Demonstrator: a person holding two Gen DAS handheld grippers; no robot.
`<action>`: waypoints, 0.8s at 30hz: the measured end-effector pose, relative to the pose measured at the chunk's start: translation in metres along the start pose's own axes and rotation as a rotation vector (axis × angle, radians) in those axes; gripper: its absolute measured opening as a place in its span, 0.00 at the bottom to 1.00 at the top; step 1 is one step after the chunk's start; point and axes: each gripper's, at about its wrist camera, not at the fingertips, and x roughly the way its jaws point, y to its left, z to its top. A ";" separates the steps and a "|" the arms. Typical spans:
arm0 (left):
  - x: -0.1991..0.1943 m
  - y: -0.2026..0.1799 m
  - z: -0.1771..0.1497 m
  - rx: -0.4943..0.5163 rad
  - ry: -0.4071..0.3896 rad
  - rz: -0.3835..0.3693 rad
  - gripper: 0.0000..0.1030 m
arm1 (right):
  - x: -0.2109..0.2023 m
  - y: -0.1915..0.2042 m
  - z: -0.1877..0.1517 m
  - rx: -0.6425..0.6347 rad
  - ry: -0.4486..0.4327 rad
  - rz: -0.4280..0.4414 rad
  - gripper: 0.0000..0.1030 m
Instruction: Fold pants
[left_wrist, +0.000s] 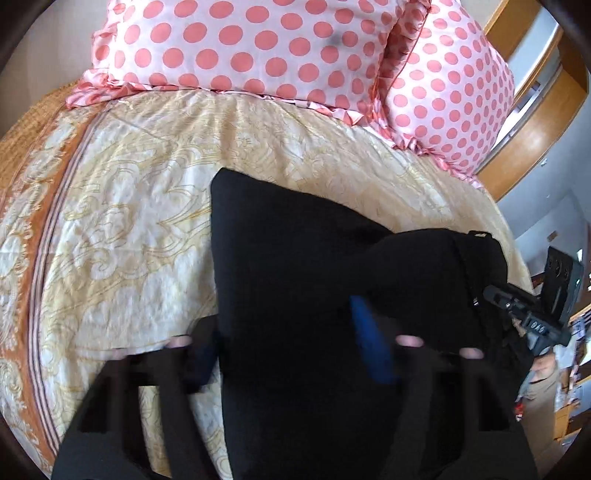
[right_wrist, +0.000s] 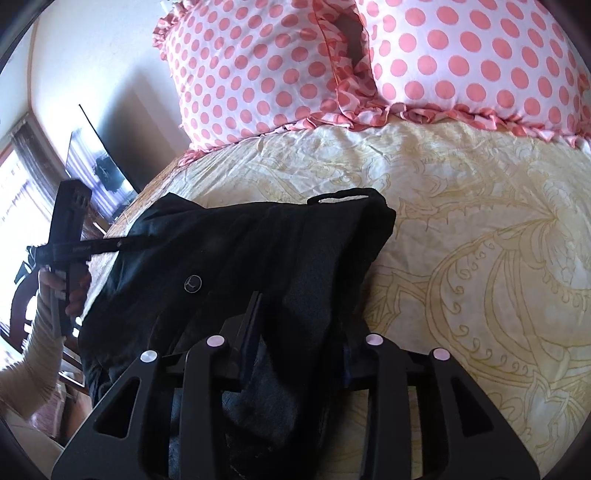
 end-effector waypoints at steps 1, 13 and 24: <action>-0.002 0.001 0.001 -0.008 -0.009 0.010 0.37 | -0.002 0.001 0.000 -0.003 -0.007 0.001 0.24; -0.025 -0.008 0.026 0.028 -0.134 0.020 0.11 | -0.005 0.012 0.047 -0.068 -0.061 -0.008 0.15; 0.009 -0.006 0.141 0.013 -0.251 0.157 0.11 | 0.068 -0.027 0.159 -0.058 -0.109 -0.131 0.14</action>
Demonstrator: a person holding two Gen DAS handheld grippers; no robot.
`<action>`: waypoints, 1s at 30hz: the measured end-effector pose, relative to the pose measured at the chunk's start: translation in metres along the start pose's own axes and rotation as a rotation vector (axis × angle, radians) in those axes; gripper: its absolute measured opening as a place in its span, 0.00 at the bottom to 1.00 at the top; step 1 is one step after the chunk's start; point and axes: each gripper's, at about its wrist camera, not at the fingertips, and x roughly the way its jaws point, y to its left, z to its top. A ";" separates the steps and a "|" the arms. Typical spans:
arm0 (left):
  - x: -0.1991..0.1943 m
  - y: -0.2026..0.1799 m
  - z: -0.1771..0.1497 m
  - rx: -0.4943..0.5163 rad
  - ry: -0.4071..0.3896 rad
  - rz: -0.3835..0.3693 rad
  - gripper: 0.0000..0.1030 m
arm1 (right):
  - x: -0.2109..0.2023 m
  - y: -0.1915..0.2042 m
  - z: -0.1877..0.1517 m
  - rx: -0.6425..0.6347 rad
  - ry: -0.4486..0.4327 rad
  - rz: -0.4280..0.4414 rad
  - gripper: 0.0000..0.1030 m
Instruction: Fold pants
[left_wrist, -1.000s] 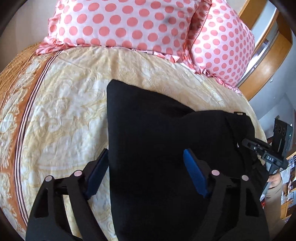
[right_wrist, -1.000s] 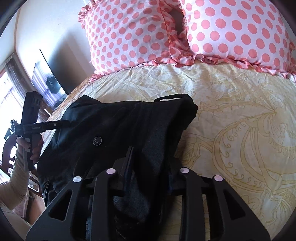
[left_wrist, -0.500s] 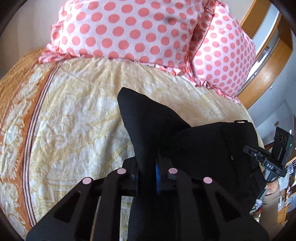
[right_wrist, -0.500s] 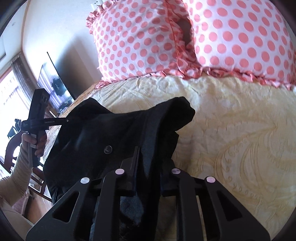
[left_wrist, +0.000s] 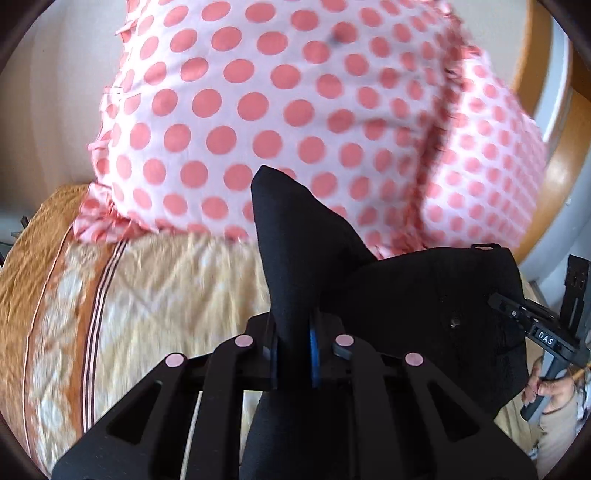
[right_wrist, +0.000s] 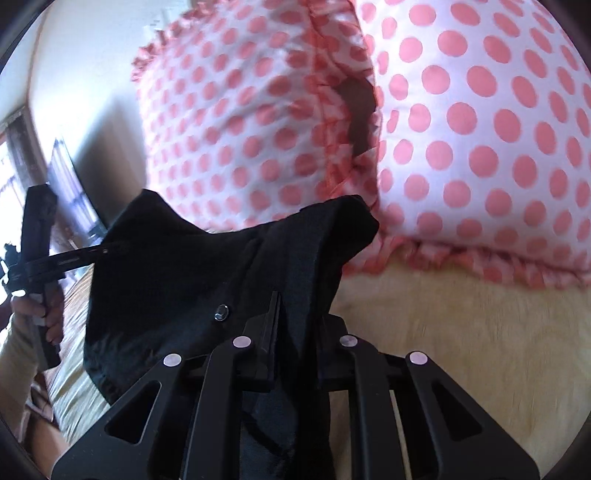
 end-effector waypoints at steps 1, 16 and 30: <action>0.009 0.001 0.005 0.004 0.014 0.015 0.11 | 0.010 -0.004 0.002 0.003 0.018 -0.016 0.14; 0.036 0.001 -0.008 0.087 0.065 0.207 0.38 | 0.004 -0.012 -0.025 0.130 0.063 -0.305 0.60; -0.007 -0.071 -0.125 0.167 0.143 0.107 0.88 | 0.002 0.089 -0.079 -0.175 0.223 -0.220 0.67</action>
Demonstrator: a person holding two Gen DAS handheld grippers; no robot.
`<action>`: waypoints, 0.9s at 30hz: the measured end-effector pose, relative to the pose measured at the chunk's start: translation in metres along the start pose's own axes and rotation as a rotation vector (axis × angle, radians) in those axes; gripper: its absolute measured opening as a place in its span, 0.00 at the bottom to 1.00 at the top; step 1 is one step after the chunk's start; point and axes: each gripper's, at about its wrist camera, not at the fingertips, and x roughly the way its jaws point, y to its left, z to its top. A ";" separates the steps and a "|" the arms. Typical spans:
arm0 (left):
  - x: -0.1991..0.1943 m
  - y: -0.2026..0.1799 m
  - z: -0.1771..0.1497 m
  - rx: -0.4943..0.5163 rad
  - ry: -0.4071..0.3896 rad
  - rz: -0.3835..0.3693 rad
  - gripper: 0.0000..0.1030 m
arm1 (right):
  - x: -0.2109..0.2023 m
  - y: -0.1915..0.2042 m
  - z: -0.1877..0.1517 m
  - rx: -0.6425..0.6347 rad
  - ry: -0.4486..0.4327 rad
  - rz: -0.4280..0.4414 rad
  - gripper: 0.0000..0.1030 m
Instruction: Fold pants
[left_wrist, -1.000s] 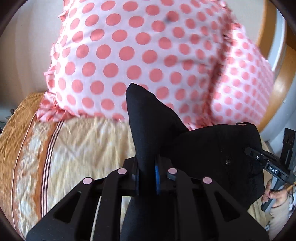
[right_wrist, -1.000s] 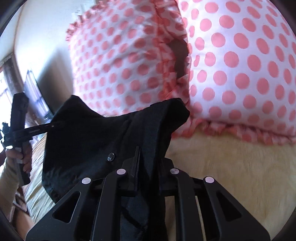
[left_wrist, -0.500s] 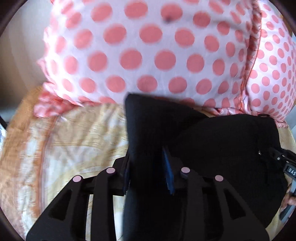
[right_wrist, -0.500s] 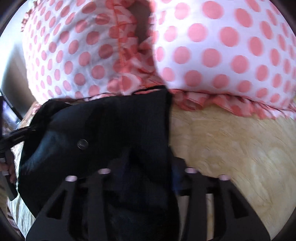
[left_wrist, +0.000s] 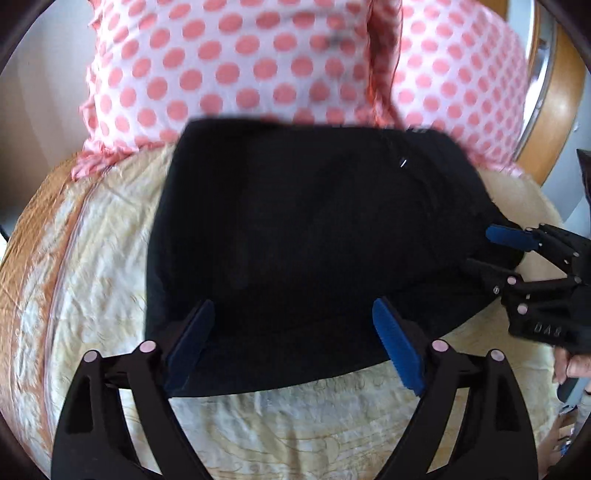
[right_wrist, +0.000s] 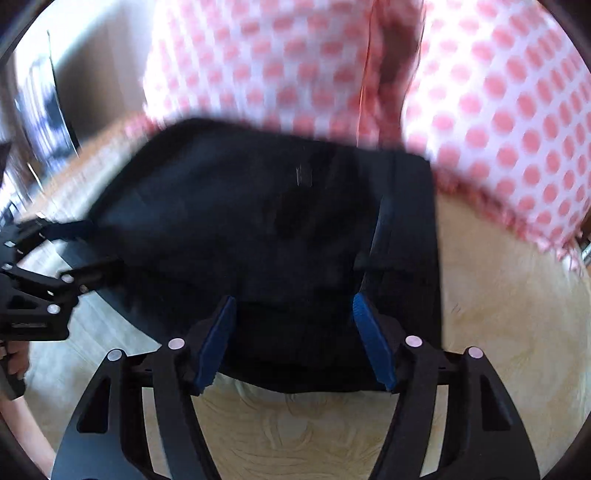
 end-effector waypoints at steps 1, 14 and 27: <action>0.001 -0.004 -0.001 0.009 -0.001 0.018 0.89 | 0.000 0.001 0.001 0.005 0.007 -0.006 0.67; -0.073 0.005 -0.042 -0.017 -0.152 0.099 0.98 | -0.070 -0.010 -0.053 0.323 -0.180 0.029 0.99; -0.065 -0.001 -0.097 -0.034 -0.100 0.113 0.98 | -0.060 0.045 -0.099 0.252 -0.122 -0.030 0.99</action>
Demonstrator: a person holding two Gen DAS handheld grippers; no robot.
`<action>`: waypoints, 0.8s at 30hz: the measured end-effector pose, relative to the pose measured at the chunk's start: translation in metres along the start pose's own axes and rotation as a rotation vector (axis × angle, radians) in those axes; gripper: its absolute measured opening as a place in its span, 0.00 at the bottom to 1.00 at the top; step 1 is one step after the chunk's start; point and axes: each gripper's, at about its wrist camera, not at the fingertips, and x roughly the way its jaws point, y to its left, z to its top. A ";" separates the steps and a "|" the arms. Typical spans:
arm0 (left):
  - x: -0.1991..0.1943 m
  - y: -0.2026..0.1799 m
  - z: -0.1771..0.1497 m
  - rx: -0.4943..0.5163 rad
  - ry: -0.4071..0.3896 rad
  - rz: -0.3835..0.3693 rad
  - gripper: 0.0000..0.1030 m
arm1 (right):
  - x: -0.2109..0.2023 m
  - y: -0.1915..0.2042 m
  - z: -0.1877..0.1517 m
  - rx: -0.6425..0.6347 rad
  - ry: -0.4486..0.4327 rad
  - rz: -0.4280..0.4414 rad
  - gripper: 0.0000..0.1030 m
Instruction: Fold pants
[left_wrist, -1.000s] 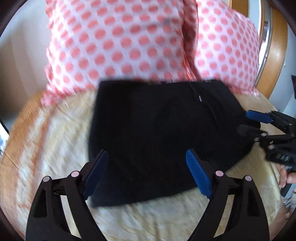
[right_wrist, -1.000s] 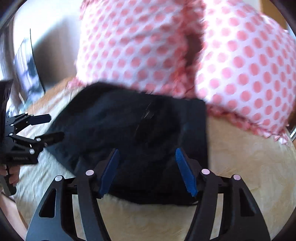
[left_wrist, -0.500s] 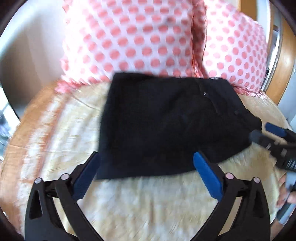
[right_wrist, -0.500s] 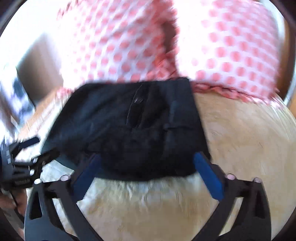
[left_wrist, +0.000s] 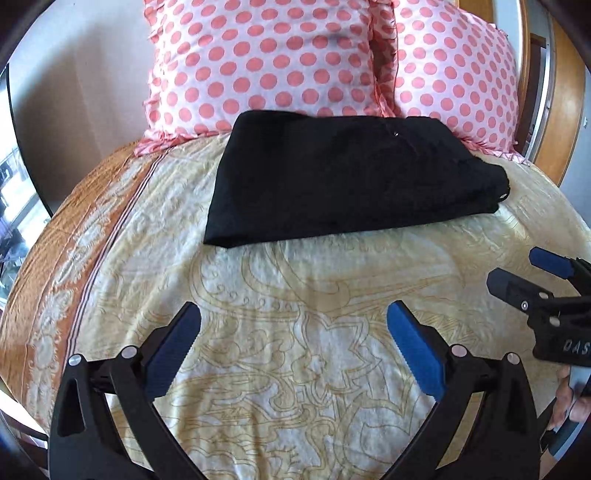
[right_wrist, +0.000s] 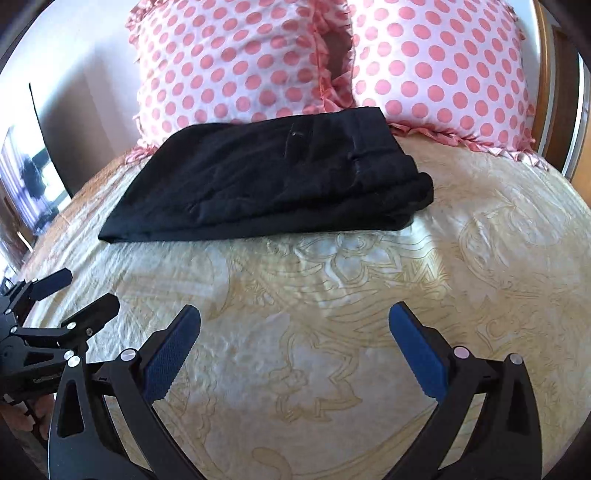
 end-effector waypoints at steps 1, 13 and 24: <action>0.001 0.001 -0.001 -0.005 0.001 0.000 0.98 | 0.000 0.001 -0.001 -0.005 0.002 -0.005 0.99; 0.015 0.002 -0.002 -0.004 0.077 -0.005 0.98 | 0.008 0.013 -0.012 -0.038 0.055 -0.076 0.99; 0.012 0.002 -0.006 -0.027 0.049 0.006 0.98 | 0.009 0.011 -0.011 -0.038 0.059 -0.074 0.99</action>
